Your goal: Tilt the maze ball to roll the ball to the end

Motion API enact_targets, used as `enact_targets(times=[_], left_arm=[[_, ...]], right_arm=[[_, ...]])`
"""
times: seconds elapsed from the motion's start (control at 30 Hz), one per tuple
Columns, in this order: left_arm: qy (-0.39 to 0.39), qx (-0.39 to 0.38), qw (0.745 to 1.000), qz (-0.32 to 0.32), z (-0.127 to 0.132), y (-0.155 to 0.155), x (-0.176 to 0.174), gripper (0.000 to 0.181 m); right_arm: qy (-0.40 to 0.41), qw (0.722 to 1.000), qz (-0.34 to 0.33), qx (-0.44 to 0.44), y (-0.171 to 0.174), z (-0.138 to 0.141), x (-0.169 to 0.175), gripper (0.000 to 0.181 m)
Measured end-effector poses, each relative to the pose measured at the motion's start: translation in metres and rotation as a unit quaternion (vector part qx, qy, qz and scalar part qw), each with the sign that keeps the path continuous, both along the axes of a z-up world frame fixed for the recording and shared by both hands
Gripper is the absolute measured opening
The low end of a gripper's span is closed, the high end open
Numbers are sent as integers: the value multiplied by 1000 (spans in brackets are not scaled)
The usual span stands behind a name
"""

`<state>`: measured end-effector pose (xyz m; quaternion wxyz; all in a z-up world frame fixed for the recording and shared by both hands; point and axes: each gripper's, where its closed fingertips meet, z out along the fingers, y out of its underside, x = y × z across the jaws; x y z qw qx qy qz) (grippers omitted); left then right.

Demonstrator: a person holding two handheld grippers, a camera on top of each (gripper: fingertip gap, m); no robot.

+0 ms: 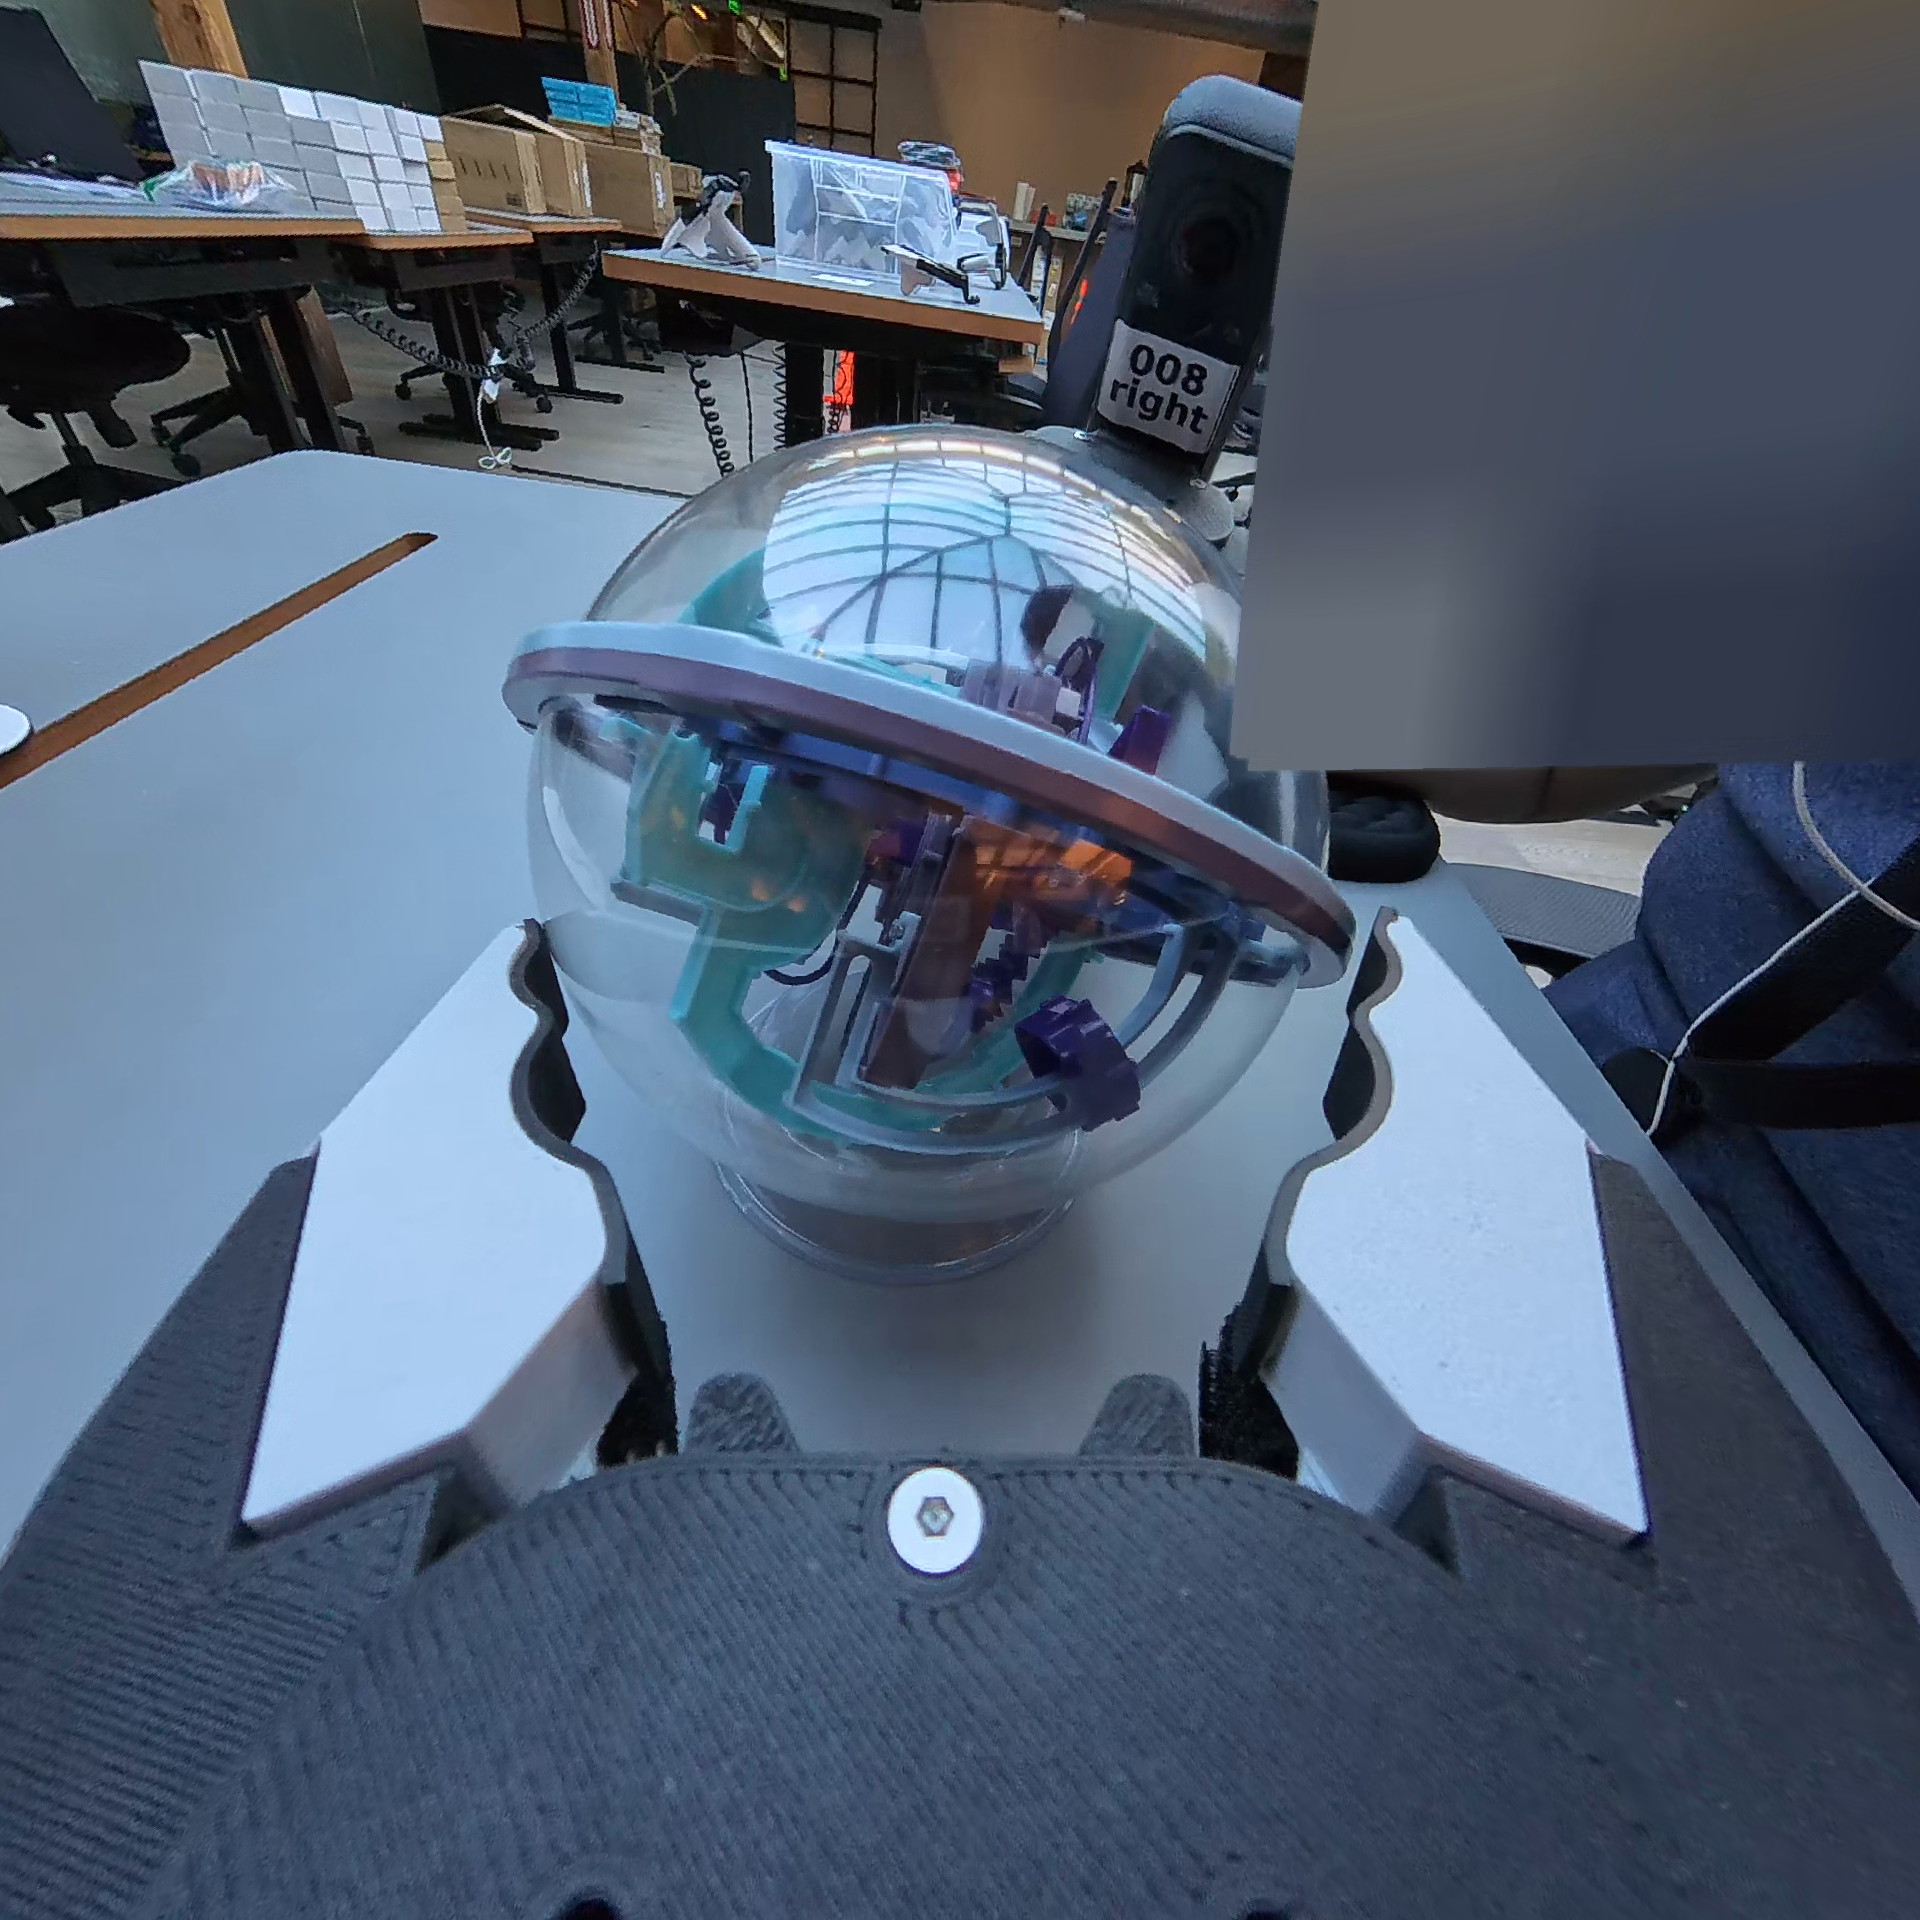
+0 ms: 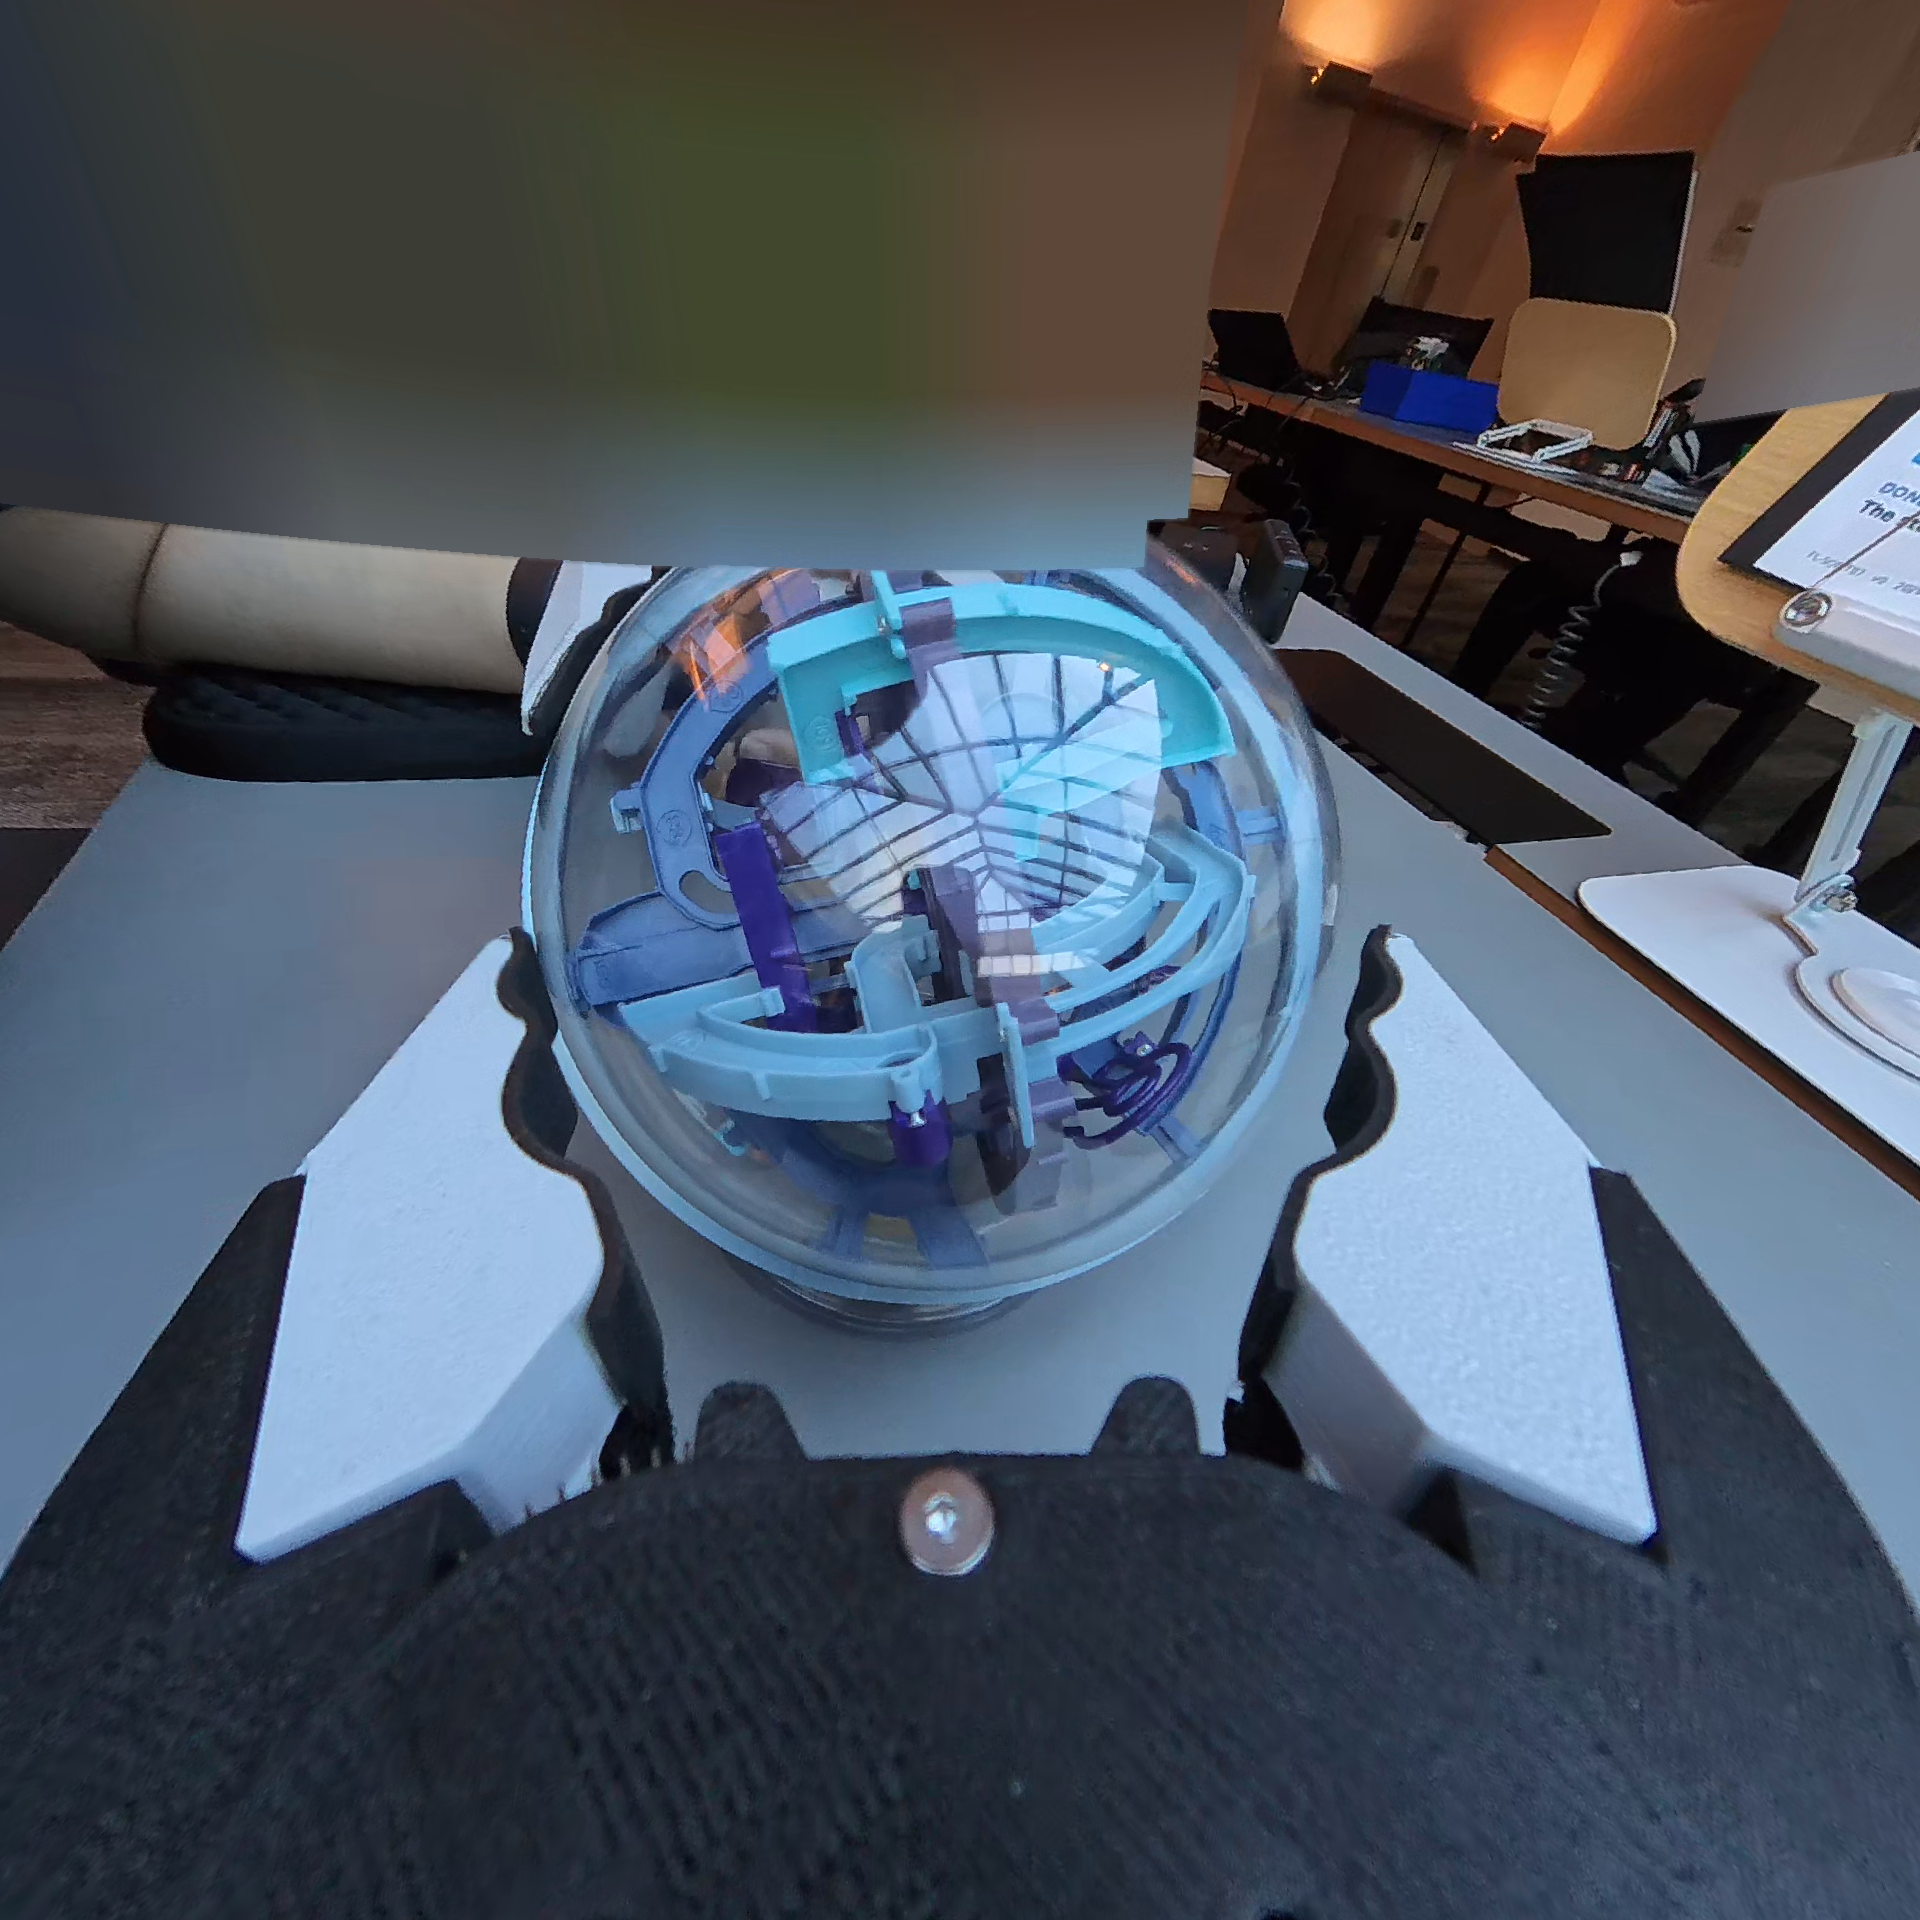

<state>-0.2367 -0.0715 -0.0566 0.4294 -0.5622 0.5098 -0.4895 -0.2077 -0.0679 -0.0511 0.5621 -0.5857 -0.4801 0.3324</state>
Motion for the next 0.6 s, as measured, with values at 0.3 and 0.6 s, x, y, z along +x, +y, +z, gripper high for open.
enact_targets(times=[0.3, 0.6], left_arm=[[-5, -5, 1000, 1, 1, 1, 0, 144], [-1, 1, 1000, 0, 1, 1, -3, 143]], right_arm=[[12, 1000, 8, -7, -2, 5, 3, 149], [12, 1000, 19, -22, -3, 2, 4, 149]])
